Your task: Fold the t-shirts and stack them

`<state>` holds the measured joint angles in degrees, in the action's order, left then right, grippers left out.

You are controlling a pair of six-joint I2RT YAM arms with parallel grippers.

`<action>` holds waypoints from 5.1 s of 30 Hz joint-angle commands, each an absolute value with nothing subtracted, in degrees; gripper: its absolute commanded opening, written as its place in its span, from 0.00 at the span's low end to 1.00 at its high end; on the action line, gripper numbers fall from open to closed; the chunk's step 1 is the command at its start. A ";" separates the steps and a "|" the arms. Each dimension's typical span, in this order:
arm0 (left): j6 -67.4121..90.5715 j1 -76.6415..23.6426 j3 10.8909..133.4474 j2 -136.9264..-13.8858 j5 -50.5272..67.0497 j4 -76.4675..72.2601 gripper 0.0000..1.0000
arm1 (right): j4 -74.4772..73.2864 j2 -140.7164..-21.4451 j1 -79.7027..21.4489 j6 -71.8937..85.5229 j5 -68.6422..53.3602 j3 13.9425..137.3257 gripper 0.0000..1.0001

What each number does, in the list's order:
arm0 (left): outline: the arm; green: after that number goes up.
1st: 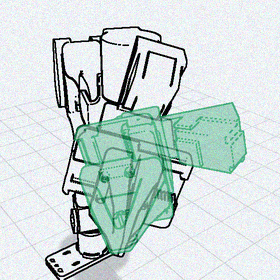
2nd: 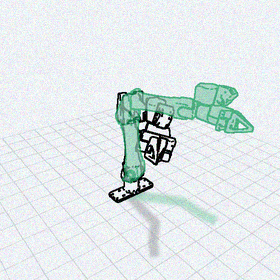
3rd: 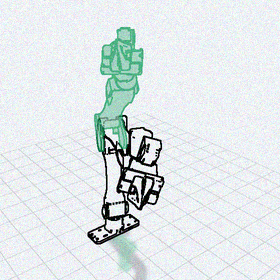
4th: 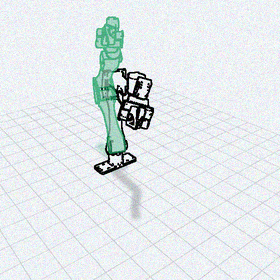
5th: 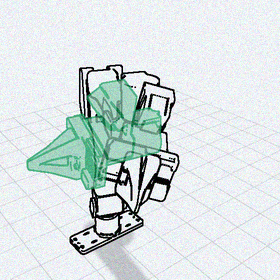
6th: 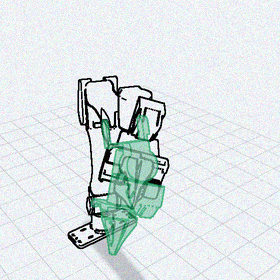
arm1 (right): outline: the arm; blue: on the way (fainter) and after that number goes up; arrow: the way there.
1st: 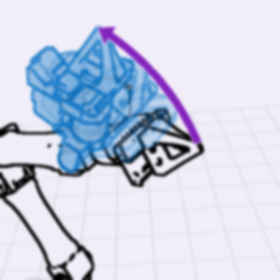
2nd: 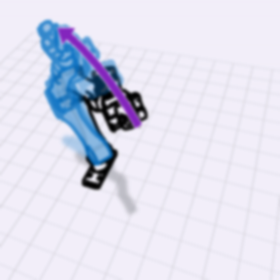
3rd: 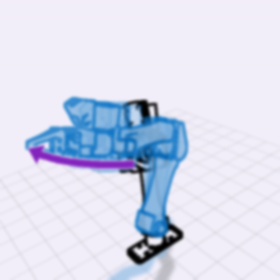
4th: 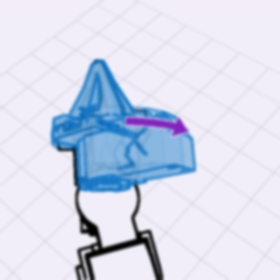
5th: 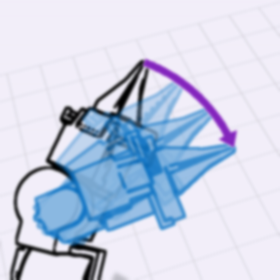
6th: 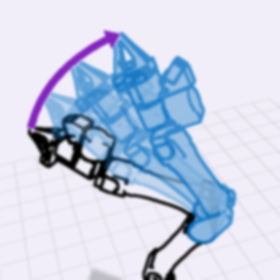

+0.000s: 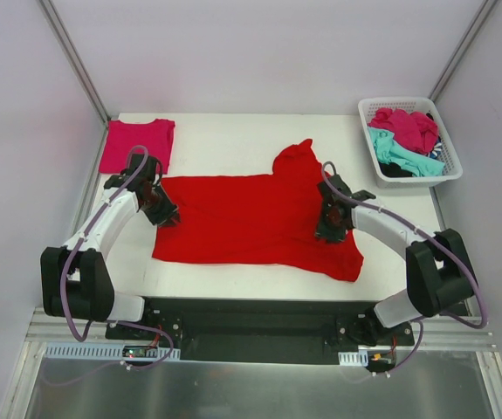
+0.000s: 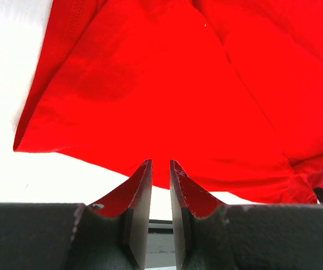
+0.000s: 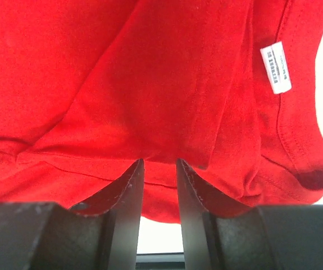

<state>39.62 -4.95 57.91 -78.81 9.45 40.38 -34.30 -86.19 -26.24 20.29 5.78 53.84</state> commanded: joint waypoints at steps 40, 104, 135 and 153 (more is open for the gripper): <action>38.58 -5.54 55.63 -76.91 8.17 41.66 0.19 | -26.19 -70.66 -22.59 39.81 14.33 40.60 0.30; 38.41 -5.54 56.69 -78.13 8.26 41.66 0.19 | -30.85 -102.63 -29.70 28.04 5.63 75.83 0.01; 37.53 -5.54 56.16 -76.90 10.63 41.75 0.20 | -34.37 -119.96 -33.40 22.33 5.80 93.77 0.02; 38.50 -8.43 58.45 -79.45 10.72 41.75 0.20 | -39.90 -108.20 -26.64 13.19 13.89 93.61 0.42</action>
<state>38.35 -7.46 56.05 -79.00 10.20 40.93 -37.47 -115.33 -29.36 16.43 10.00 94.67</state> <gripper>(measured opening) 0.197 0.440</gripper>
